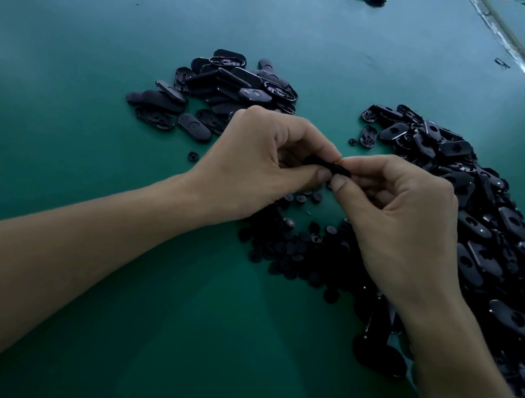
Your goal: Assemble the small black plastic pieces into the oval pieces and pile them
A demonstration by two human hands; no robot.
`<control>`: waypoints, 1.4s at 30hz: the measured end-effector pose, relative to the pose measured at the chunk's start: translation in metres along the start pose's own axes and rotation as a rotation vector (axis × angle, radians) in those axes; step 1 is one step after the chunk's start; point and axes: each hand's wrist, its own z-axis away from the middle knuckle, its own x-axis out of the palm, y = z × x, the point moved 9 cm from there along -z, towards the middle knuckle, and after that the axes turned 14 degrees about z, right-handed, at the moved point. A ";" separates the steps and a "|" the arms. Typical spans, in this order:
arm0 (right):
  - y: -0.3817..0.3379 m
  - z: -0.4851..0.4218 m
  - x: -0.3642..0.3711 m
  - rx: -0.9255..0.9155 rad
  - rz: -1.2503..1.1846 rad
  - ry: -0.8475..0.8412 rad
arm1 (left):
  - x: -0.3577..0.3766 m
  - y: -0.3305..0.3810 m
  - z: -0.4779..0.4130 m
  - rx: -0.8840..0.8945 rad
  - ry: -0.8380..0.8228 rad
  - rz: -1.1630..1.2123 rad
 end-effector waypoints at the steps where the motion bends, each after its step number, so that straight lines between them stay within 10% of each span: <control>1: 0.000 0.000 0.000 -0.003 -0.003 -0.003 | 0.000 0.000 0.000 0.004 0.000 -0.008; 25: -0.004 0.003 -0.001 0.003 -0.027 0.040 | -0.006 0.013 0.002 0.132 0.077 -0.151; 42: -0.004 0.003 -0.021 0.007 0.011 0.203 | -0.086 -0.006 -0.010 -0.082 0.492 -0.525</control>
